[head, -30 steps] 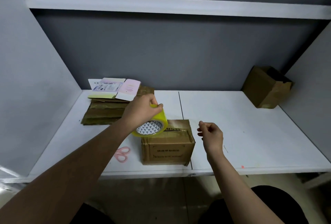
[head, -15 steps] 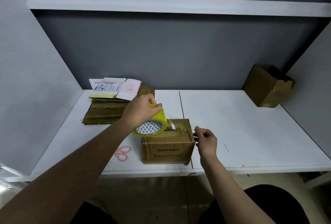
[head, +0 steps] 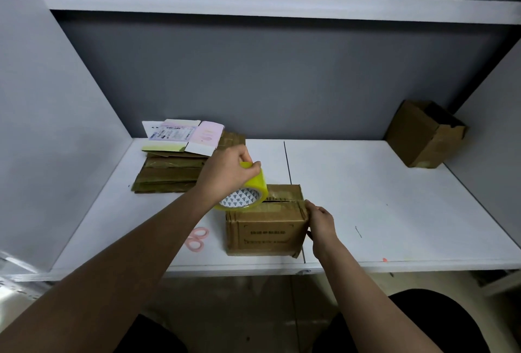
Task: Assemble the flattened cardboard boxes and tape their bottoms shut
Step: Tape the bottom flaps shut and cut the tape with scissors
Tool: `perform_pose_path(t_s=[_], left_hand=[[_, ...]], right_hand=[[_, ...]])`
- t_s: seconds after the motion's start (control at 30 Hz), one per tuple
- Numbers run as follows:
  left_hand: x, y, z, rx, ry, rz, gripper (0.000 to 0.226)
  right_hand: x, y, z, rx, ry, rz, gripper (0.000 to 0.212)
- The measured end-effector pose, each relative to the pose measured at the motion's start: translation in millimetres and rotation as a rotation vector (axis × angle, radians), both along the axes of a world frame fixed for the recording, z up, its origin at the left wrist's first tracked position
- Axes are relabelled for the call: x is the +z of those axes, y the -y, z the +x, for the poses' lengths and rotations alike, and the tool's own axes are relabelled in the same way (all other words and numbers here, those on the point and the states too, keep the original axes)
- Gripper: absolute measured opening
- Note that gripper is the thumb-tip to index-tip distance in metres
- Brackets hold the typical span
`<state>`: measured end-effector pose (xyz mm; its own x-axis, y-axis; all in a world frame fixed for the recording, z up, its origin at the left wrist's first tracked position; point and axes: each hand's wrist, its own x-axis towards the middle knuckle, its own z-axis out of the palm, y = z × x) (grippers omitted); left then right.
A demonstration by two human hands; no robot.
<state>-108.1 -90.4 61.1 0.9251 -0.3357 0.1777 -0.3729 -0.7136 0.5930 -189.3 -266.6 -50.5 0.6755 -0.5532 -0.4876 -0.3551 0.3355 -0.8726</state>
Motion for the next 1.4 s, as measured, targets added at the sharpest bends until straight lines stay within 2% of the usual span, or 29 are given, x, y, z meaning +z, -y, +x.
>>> perform_pose_path(t_s=[0.1,0.17,0.23,0.3,0.37,0.4,0.47,0.53,0.6,0.73,0.83,0.9,1.0,1.1,1.23,1.4], left_hand=[[-0.5,0.1,-0.5,0.007,-0.011,-0.007,0.026],[-0.3,0.0,-1.0,0.011,-0.022,-0.008,0.025],[0.8,-0.2,-1.8,0.014,-0.024,-0.003,0.025],[0.9,-1.2,-1.9,0.01,-0.024,-0.005,0.025],[0.5,-2.4,-2.2,0.006,-0.019,-0.003,0.025],[0.3,-2.8,-2.4,0.006,-0.018,0.0,0.025],[0.3,-2.6,-2.1,0.011,-0.016,0.003,0.025],[-0.3,-2.0,-1.6,0.013,-0.013,-0.001,0.027],[-0.8,-1.7,-0.7,0.013,-0.025,-0.009,0.027],[-0.7,-2.2,-0.3,0.002,-0.036,-0.014,0.025],[-0.5,-2.2,0.4,0.0,-0.044,0.0,0.025],[-0.3,-1.6,1.0,0.002,-0.034,0.007,0.026],[-1.5,-0.3,2.3,-0.007,-0.027,0.016,0.027],[-4.3,-6.7,3.8,-0.098,-0.055,-0.029,0.027],[-11.3,-27.2,3.8,-0.347,0.042,0.105,0.049],[-10.0,-37.5,8.6,-0.451,0.135,0.035,0.047]], right_hand=[[0.5,0.1,-3.3,-0.003,-0.055,0.164,0.037],[-2.3,2.1,-8.8,0.036,-0.101,0.198,0.017],[-9.4,0.1,-12.5,0.001,-0.139,0.173,0.019],[-21.2,-4.7,-14.1,-0.057,-0.088,0.028,0.02],[-17.6,-11.3,-18.7,-0.04,0.107,-0.233,0.027],[-12.0,-15.0,-22.4,0.038,0.225,-0.316,0.035],[-2.4,-21.6,-26.7,0.284,0.326,-0.361,0.062],[0.2,-21.7,-28.6,0.454,0.317,-0.492,0.08],[-4.7,-15.8,-28.8,0.493,0.251,-0.69,0.089],[-0.2,-12.8,-34.8,0.533,0.251,-0.888,0.076],[6.7,-8.9,-34.0,0.544,0.195,-1.233,0.091],[12.1,-8.5,-29.0,0.624,0.155,-1.418,0.095],[12.6,-12.3,-23.4,0.76,0.112,-1.473,0.085],[7.5,-11.7,-24.1,0.776,0.128,-1.508,0.08],[2.6,-9.4,-21.3,0.766,0.118,-1.563,0.08],[-1.7,-8.8,-19.0,0.765,0.062,-1.574,0.087]])
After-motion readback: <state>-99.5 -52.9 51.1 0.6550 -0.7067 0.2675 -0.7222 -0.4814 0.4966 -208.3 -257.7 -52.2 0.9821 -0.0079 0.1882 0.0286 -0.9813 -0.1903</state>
